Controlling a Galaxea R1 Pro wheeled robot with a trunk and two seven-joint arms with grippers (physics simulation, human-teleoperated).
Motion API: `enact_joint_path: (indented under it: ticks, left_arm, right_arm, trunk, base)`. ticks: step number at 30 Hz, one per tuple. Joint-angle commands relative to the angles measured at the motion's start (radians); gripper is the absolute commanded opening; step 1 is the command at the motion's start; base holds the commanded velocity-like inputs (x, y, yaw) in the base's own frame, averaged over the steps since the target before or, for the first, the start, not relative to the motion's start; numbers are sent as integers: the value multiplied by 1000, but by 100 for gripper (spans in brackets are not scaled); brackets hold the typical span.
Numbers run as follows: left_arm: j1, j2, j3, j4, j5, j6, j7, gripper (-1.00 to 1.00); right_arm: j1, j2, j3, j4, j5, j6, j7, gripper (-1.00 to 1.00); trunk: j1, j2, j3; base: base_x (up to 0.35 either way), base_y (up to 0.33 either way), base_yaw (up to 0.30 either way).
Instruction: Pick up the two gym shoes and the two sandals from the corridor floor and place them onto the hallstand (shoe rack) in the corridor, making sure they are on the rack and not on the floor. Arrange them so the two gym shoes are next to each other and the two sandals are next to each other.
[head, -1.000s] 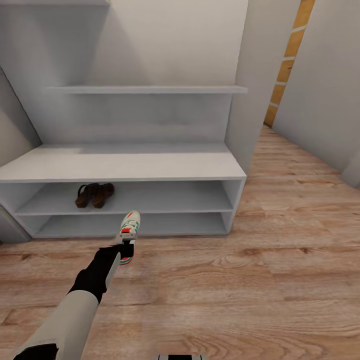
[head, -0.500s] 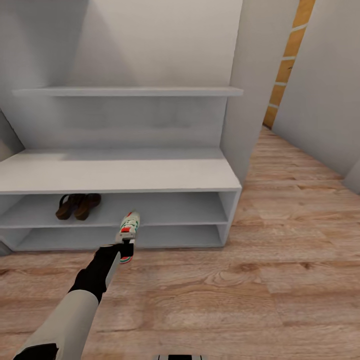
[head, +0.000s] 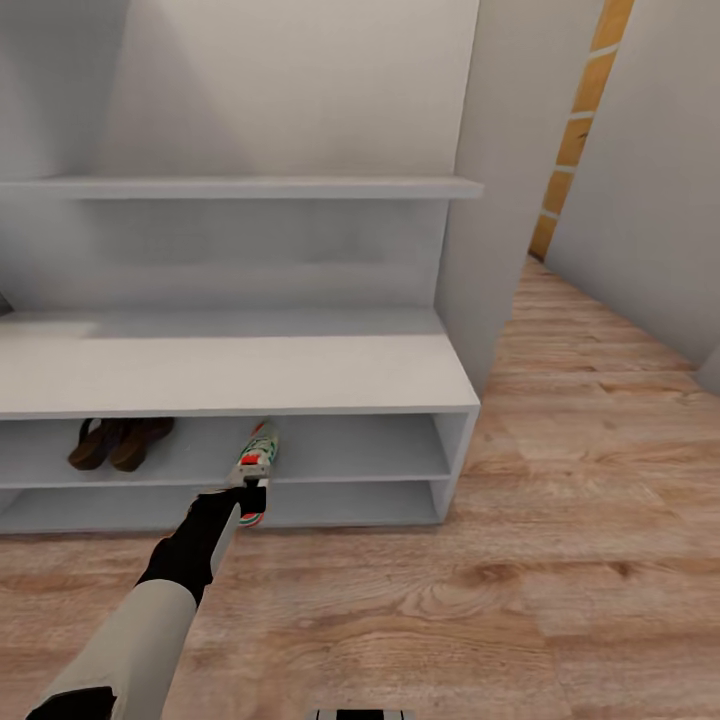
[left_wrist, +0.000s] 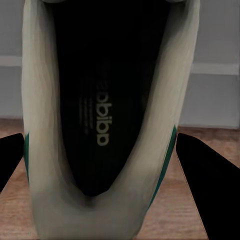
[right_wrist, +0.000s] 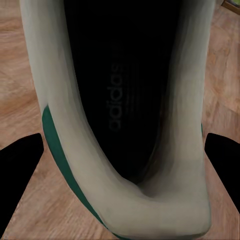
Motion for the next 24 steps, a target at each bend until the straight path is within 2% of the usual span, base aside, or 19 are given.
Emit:
enact_joint_path:
  ticks: [1, 10, 19, 24]
  left_arm:
    - [-1, -2, 4, -2, -11, 5, -5, -100]
    - [-1, -2, 4, -2, -10, 5, -5, -100]
    - [0, -2, 3, -2, -10, 5, -6, -100]
    - [1, -2, 4, -2, -10, 5, -6, -100]
  right_arm:
    - [-1, 0, -3, 1, 9, -3, -3, -100]
    - [-1, 0, -3, 1, 9, -3, -3, -100]
    - [-1, 0, -3, 1, 9, -3, -3, -100]
    - [-1, 0, -3, 1, 9, -3, -3, -100]
  trunk:
    - [0, 0, -1]
    - [0, 0, -1]
    - [0, 0, -1]
    - [0, 0, -1]
  base:
    - [334, -14, 0]
    - [299, -3, 0]
    - [55, 0, 0]
    - [195, 0, 0]
